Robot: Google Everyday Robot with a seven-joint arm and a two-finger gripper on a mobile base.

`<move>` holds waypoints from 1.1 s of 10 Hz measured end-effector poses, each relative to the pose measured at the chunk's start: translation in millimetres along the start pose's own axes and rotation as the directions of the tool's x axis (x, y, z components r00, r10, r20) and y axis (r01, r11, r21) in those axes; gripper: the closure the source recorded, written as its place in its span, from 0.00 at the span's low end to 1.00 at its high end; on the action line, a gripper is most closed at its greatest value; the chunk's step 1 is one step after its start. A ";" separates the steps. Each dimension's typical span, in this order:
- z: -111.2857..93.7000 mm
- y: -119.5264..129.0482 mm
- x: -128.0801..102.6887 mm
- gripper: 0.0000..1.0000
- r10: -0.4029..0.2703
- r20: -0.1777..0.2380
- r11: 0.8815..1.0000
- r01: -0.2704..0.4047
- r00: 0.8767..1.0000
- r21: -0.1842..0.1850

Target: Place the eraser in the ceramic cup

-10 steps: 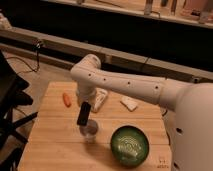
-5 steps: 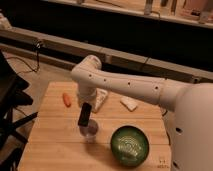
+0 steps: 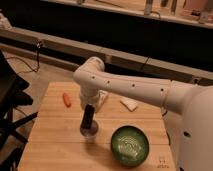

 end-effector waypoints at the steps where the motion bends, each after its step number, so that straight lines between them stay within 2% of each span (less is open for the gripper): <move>1: 2.1 -0.2 -3.1 0.76 -0.007 0.008 1.000 0.007 1.000 0.002; 6: 8.0 -0.4 -10.3 0.23 -0.013 0.013 1.000 0.013 1.000 0.023; 7: 8.6 -0.5 -11.3 0.20 -0.011 0.011 1.000 0.011 1.000 0.027; 11: 12.3 -1.6 -16.4 0.20 -0.008 0.010 0.999 0.008 1.000 0.039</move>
